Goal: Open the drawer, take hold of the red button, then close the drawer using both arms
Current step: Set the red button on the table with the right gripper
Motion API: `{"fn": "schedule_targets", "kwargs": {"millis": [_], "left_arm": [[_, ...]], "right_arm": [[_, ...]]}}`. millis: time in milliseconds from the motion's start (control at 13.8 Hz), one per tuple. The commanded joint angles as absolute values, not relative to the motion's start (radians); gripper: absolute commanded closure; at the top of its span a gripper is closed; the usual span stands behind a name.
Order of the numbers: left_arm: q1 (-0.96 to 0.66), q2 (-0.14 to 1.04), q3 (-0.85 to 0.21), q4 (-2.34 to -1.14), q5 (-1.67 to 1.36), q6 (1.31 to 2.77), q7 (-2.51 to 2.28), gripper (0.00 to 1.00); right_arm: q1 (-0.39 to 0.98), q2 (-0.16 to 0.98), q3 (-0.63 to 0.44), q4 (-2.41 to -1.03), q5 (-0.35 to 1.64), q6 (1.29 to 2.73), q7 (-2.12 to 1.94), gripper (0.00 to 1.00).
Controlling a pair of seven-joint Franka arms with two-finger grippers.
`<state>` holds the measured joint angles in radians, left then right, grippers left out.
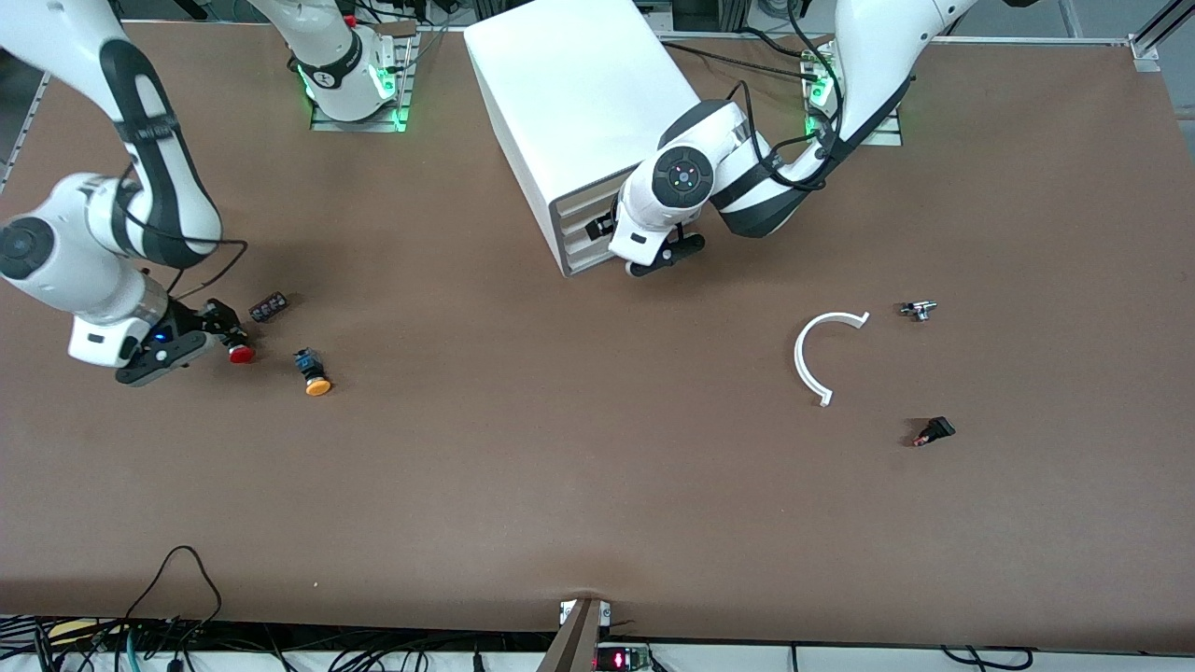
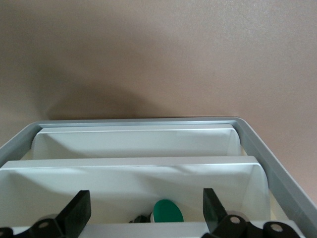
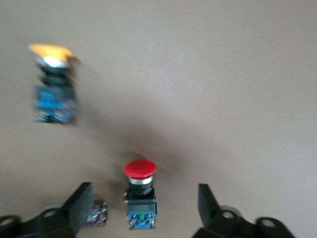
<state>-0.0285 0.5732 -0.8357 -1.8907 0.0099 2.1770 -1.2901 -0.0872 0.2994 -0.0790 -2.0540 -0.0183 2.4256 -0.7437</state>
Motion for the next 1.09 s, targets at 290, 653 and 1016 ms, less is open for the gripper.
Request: {"fn": "schedule_targets", "kwargs": {"millis": [290,653,1016], "left_arm": [[0.044,0.552,-0.844,-1.773,0.153,2.089,-1.253,0.00],[0.127,0.465,-0.816,-1.769,0.189,2.038,-1.051,0.00],[0.031,0.341,-0.516,-1.733,0.037,1.967,-0.674,0.00]], "right_arm": [[-0.097,-0.012,0.023,-2.008,0.057,2.072,-0.563,0.00],[-0.009,-0.041,0.037,-1.742,0.043,1.720,-0.407,0.00],[0.083,-0.023,-0.014,-1.664,0.040,1.681,-0.394,0.00]]}}
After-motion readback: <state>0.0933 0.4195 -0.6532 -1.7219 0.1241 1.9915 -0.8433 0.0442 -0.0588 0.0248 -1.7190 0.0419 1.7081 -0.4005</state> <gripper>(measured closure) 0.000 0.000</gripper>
